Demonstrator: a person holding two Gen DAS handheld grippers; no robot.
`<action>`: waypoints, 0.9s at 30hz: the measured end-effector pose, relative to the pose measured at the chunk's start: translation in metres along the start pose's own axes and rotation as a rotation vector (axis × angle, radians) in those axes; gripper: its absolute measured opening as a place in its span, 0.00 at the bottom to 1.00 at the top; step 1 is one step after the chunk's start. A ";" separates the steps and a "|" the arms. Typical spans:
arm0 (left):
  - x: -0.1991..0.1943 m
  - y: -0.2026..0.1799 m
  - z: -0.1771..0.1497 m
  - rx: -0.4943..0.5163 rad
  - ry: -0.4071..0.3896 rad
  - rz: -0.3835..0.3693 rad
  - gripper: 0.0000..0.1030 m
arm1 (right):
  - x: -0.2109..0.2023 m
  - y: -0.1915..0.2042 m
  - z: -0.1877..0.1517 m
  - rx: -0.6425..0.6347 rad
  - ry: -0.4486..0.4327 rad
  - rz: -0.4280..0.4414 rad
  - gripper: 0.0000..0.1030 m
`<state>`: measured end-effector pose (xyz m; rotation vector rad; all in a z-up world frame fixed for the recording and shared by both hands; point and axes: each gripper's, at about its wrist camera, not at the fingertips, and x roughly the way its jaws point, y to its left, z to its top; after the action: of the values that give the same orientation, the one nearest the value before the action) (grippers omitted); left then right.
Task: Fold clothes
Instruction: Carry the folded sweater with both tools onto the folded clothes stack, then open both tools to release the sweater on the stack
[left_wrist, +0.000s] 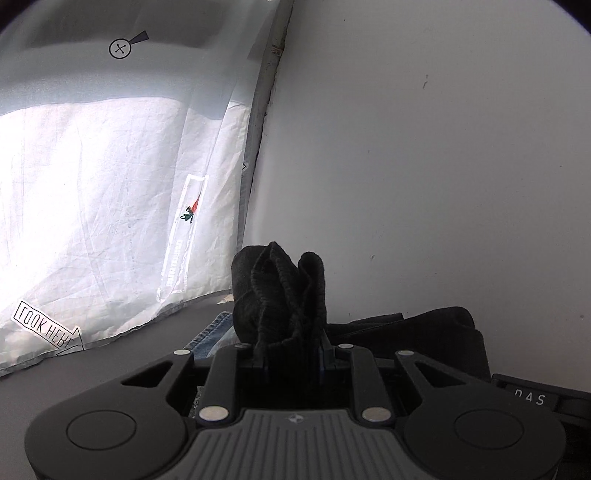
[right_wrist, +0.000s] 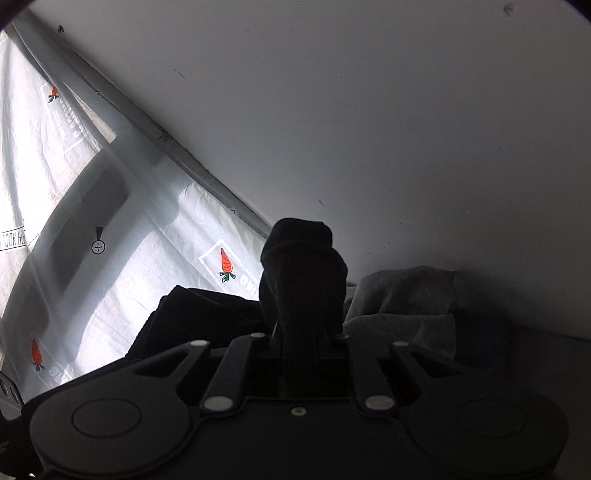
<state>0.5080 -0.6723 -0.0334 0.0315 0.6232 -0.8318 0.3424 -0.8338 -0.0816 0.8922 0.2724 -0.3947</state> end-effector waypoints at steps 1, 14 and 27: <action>0.013 0.008 -0.006 -0.023 0.031 0.010 0.22 | 0.011 -0.007 0.000 0.013 0.018 -0.031 0.12; 0.057 0.039 0.028 0.016 0.000 -0.071 0.23 | 0.030 -0.015 0.004 0.120 0.005 -0.193 0.12; 0.117 0.099 -0.020 -0.091 0.167 0.085 0.86 | 0.074 -0.033 -0.023 0.016 0.160 -0.406 0.42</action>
<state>0.6265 -0.6792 -0.1322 0.0443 0.8110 -0.7220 0.3926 -0.8500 -0.1471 0.8848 0.6029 -0.7032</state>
